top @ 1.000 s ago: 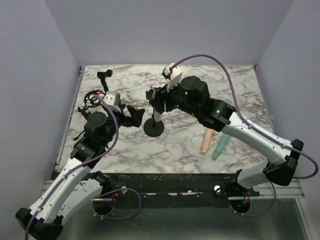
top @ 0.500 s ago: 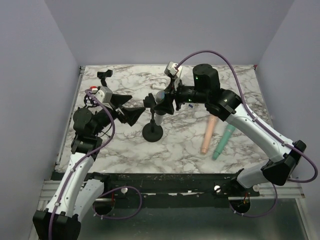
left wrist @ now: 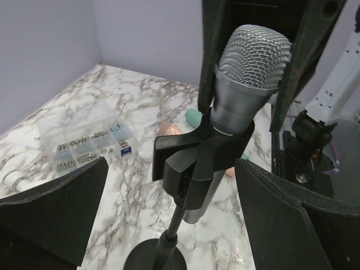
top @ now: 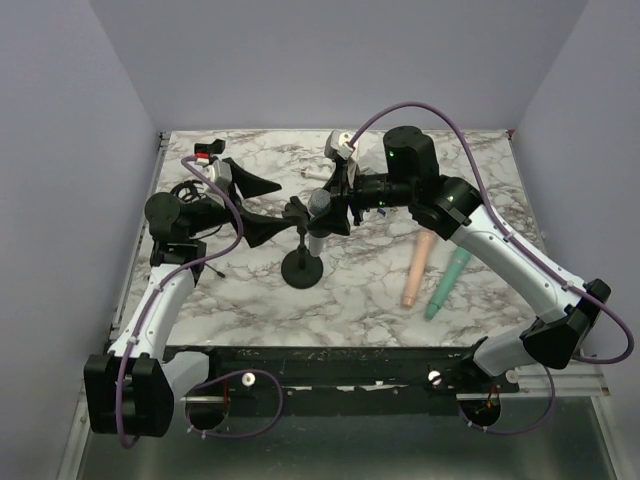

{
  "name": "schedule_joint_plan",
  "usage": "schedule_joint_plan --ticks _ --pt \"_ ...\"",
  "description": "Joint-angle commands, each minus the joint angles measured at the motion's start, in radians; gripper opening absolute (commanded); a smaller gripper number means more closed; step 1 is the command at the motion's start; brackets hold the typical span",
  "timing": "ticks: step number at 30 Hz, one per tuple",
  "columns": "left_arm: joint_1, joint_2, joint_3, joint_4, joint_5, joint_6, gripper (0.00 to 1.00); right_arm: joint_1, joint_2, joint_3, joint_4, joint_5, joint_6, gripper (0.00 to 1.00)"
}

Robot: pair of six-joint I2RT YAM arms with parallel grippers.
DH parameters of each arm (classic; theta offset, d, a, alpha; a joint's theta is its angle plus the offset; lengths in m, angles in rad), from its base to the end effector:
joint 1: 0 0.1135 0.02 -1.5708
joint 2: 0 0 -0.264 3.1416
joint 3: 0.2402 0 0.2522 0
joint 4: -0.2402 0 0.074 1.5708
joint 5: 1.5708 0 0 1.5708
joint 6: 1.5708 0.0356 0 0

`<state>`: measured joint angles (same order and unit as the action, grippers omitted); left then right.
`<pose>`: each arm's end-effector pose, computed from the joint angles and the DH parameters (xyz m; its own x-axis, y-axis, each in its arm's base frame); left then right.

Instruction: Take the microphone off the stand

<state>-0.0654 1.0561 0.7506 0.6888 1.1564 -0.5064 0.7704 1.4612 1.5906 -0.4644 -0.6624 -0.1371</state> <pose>0.2210 -0.0471 0.3599 -0.0973 -0.1893 -0.9771 0.9448 0.2910 -0.1505 0.2163 0.2404 0.4335 -0.1017 -0.2489 -0.9632 -0.9891 0.1286 0.0712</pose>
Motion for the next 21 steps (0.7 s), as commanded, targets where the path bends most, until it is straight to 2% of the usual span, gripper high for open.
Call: schedule_joint_plan --ticks 1,4,6,9,11,21 --pt "0.006 0.064 0.04 0.192 0.197 -0.02 0.99 0.002 0.017 0.031 -0.029 -0.065 0.013 0.01" --pt "0.005 0.118 0.048 0.34 0.23 -0.119 0.98 0.003 0.024 0.034 -0.031 -0.066 0.014 0.01" --pt "0.004 0.173 0.054 0.48 0.252 -0.25 0.98 0.002 0.027 0.035 -0.03 -0.066 0.015 0.01" --pt "-0.001 0.281 0.07 0.885 0.269 -0.566 0.97 0.002 0.031 0.036 -0.031 -0.068 0.017 0.01" --pt "-0.018 0.318 0.1 0.899 0.273 -0.607 0.96 0.002 0.032 0.034 -0.033 -0.069 0.017 0.01" --pt "-0.082 0.326 0.079 0.894 0.258 -0.561 0.93 0.003 0.025 0.034 -0.025 -0.072 0.025 0.01"
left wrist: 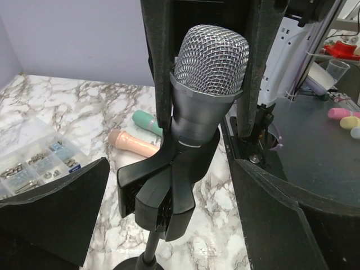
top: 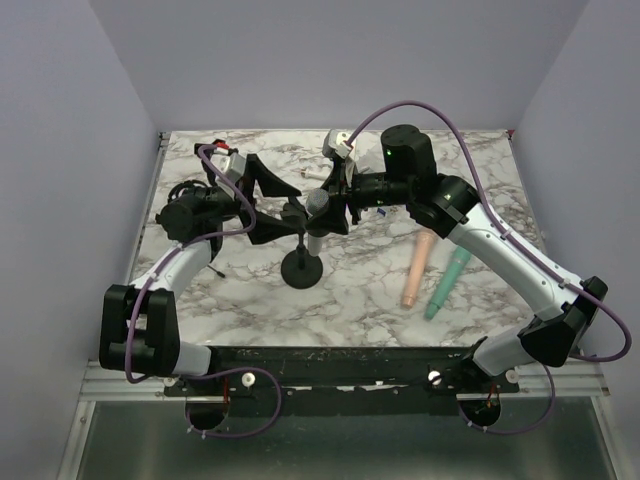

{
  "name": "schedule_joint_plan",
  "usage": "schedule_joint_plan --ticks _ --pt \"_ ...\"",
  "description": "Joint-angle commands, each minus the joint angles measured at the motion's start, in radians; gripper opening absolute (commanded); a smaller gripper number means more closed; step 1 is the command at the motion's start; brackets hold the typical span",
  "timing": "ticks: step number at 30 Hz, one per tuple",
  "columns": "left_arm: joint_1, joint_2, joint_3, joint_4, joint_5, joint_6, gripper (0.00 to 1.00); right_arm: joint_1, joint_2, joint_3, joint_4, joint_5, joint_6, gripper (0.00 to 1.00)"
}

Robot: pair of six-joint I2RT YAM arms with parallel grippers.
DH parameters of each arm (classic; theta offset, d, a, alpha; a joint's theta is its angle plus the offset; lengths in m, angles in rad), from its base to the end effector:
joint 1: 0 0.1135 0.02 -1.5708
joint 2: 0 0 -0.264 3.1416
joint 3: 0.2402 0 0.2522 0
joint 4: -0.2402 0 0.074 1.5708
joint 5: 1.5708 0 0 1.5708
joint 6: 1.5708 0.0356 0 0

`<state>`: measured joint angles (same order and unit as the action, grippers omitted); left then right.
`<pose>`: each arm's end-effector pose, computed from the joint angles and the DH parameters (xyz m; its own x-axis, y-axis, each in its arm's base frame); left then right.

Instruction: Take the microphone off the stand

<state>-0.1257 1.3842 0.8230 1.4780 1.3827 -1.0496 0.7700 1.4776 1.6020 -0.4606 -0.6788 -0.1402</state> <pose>0.2530 -0.0672 0.3574 -0.1425 -0.1454 -0.9791 0.9897 -0.0312 -0.1394 0.2192 0.2437 0.4327 -0.0993 -0.2478 -0.9637 -0.9909 0.1127 0.0732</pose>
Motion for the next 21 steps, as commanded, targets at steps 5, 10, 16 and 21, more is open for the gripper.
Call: schedule_joint_plan --ticks 5,10,16,21 --pt "-0.025 -0.064 -0.023 -0.127 -0.005 0.194 0.89 0.003 0.001 0.018 -0.027 -0.051 0.033 0.01" --pt "-0.046 -0.207 -0.018 -0.743 -0.079 0.696 0.89 0.003 -0.007 0.012 -0.026 -0.049 0.037 0.01" --pt "-0.052 -0.196 -0.023 -0.723 -0.054 0.676 0.83 0.003 -0.007 0.007 -0.02 -0.049 0.041 0.01" --pt "-0.054 -0.177 -0.004 -0.757 -0.05 0.695 0.86 0.002 -0.013 0.003 -0.018 -0.053 0.045 0.01"
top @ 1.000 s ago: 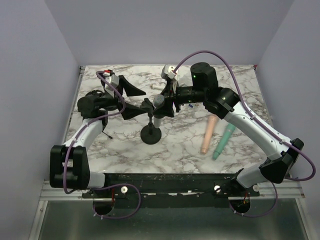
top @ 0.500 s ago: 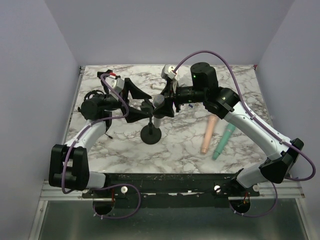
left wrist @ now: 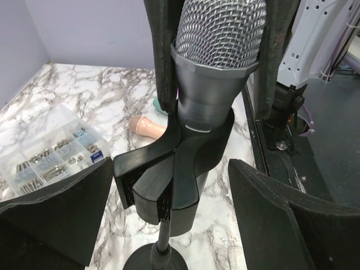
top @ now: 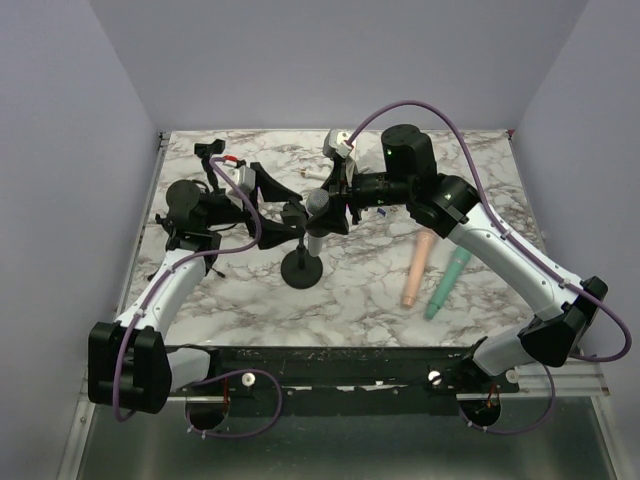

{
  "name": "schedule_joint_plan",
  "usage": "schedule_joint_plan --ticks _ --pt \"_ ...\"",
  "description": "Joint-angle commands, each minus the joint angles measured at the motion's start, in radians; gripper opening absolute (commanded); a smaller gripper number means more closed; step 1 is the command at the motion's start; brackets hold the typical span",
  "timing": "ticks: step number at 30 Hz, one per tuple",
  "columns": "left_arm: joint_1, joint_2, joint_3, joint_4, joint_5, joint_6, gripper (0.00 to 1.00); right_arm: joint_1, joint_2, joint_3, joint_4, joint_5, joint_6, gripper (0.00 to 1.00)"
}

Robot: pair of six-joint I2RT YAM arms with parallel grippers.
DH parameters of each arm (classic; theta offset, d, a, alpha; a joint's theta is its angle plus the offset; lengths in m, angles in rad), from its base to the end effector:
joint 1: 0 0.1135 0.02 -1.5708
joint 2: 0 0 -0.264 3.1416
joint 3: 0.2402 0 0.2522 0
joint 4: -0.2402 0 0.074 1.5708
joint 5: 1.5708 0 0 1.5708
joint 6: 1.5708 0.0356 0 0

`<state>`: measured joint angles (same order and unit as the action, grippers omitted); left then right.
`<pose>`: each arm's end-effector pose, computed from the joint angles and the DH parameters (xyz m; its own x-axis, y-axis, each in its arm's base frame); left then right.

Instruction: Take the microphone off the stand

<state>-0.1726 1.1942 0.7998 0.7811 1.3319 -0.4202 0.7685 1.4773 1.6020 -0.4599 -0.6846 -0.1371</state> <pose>0.2388 -0.0767 0.3513 -0.0390 -0.0912 -0.9951 0.9980 0.0453 -0.0433 0.2194 0.2434 0.4329 -0.1020 -0.2459 -0.9639 -0.9910 0.1093 0.0770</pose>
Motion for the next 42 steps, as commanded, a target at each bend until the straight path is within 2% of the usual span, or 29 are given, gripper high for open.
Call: schedule_joint_plan --ticks 1,9,17,19,23,25,29,30,31,36,42 --pt "-0.007 0.019 0.023 -0.066 0.002 0.066 0.87 0.005 -0.014 0.0 -0.018 -0.047 0.042 0.01" --pt "-0.009 0.015 0.02 -0.034 0.007 0.049 0.84 0.005 -0.016 -0.004 -0.013 -0.05 0.047 0.01" --pt "-0.029 0.019 0.01 0.032 0.009 0.012 0.87 0.005 -0.011 0.001 -0.016 -0.056 0.05 0.01" --pt "-0.033 0.021 0.011 0.042 0.01 0.004 0.84 0.004 -0.01 0.004 -0.017 -0.056 0.051 0.01" --pt "-0.033 0.022 0.019 0.035 0.025 0.005 0.68 0.005 -0.009 0.009 -0.02 -0.055 0.051 0.01" --pt "-0.033 0.021 0.026 -0.005 0.03 0.028 0.55 0.005 -0.012 0.008 -0.02 -0.051 0.051 0.01" --pt "-0.033 0.004 0.052 -0.186 0.026 0.159 0.22 0.005 -0.023 0.011 -0.019 -0.032 0.058 0.01" --pt "-0.033 -0.001 0.06 -0.235 0.02 0.201 0.09 0.005 -0.027 0.01 -0.016 -0.03 0.063 0.01" --pt "-0.033 -0.008 0.065 -0.281 0.008 0.239 0.01 0.003 -0.033 0.011 -0.011 -0.023 0.067 0.01" --pt "-0.033 -0.017 0.088 -0.409 0.003 0.322 0.0 0.004 -0.049 0.02 0.03 0.033 0.102 0.01" --pt "-0.033 -0.02 0.093 -0.419 0.014 0.319 0.0 0.006 -0.072 0.026 0.075 0.05 0.121 0.01"
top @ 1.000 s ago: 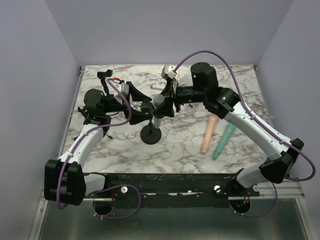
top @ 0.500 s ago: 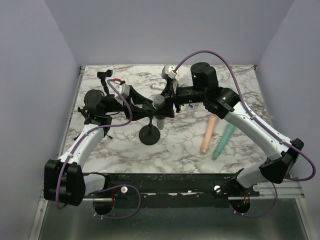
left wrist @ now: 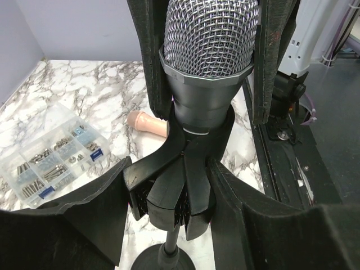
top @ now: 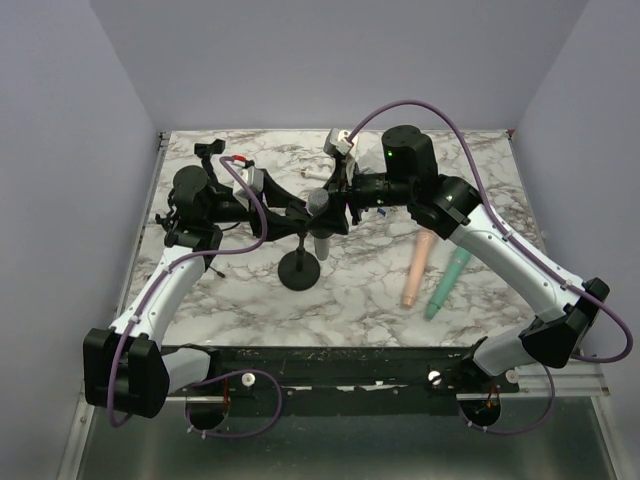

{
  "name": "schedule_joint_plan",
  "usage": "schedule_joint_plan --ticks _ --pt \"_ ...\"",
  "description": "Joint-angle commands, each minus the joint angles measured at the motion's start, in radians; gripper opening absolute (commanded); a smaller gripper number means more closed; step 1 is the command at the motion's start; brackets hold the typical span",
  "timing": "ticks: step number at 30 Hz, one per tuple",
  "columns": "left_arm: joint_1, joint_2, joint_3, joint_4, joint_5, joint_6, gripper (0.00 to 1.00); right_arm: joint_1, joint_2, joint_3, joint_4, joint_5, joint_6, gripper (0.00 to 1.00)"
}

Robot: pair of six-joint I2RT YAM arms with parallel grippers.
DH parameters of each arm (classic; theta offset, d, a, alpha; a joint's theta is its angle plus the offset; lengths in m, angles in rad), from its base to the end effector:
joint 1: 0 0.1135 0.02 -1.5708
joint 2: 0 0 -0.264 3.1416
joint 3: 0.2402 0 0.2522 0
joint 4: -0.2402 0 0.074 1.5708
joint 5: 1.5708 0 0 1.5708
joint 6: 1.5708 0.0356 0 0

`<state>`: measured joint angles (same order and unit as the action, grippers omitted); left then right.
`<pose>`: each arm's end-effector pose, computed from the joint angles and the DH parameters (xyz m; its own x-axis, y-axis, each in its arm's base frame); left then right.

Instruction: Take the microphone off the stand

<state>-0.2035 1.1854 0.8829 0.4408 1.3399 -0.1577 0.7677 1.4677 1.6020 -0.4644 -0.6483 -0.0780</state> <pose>0.2416 -0.0852 0.3538 -0.0222 -0.0321 -0.9992 0.9994 0.0245 -0.0230 0.2185 0.2408 0.4352 -0.1574 -0.2382 -0.9584 -0.9798 0.1588 0.1214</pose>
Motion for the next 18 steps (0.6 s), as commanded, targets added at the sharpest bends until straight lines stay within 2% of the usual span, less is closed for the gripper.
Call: schedule_joint_plan --ticks 1,6,9,10,13,14,18 --pt "-0.002 -0.013 0.011 -0.08 0.004 0.05 0.0 0.007 -0.059 0.027 0.074 0.008 0.06 0.01" --pt "-0.005 -0.035 -0.011 -0.043 0.005 0.009 0.46 0.006 -0.04 0.027 0.05 -0.024 0.041 0.01" --pt "-0.006 -0.044 -0.018 -0.04 -0.002 0.01 0.6 0.007 -0.031 0.027 0.048 -0.043 0.038 0.01" --pt "-0.006 -0.046 -0.018 -0.04 -0.004 0.008 0.73 0.007 -0.029 0.03 0.045 -0.05 0.037 0.01" --pt "-0.01 -0.047 -0.023 -0.018 -0.001 -0.009 0.94 0.007 -0.016 0.043 0.02 -0.065 0.029 0.01" --pt "-0.011 -0.047 -0.026 0.002 0.001 -0.02 0.98 0.007 -0.014 0.043 0.014 -0.066 0.025 0.01" --pt "-0.011 -0.035 -0.023 0.024 0.031 -0.043 0.98 0.007 -0.015 0.043 -0.001 -0.063 0.015 0.01"
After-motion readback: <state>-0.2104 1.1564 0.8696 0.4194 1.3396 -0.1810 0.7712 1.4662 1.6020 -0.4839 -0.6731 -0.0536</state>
